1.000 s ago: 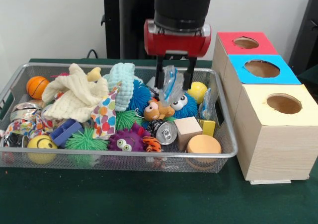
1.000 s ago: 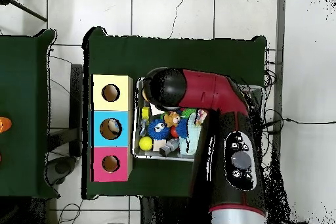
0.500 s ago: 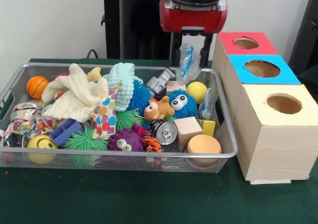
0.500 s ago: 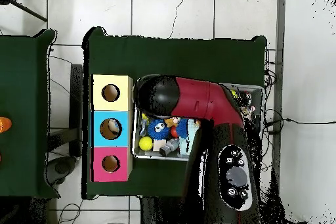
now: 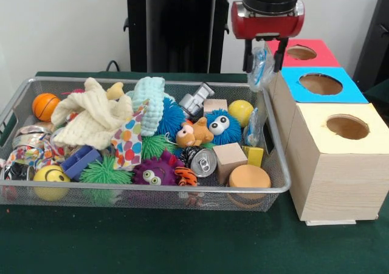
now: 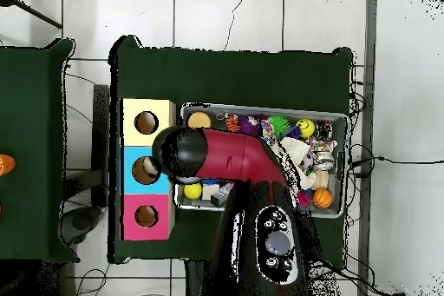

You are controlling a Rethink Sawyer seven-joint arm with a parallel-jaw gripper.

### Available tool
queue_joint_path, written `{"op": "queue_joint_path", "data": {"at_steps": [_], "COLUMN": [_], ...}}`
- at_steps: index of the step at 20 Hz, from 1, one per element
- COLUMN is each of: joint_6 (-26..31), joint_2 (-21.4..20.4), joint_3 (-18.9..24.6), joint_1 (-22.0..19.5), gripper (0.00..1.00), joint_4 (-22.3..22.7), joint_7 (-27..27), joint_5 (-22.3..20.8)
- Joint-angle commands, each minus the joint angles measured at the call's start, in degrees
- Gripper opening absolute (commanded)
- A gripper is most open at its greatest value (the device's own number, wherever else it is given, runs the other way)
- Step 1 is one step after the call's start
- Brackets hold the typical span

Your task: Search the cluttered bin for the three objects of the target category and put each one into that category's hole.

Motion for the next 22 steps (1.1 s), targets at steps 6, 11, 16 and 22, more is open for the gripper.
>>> {"op": "queue_joint_path", "data": {"at_steps": [6,11,16,22], "joint_6": [-6.4,-0.1,4.8,1.7], "joint_2": [0.3,-3.9,-6.0,-3.5], "joint_3": [-0.4,-2.9,-5.3,-5.2], "joint_1": [2.6,6.7,10.8,12.1], "gripper": [0.0,0.0,0.0,0.0], "joint_4": [10.1,9.4,8.1,8.5], "joint_7": [15.9,18.8,23.0,23.3], "joint_5": [4.7,6.5,8.6,11.7]}}
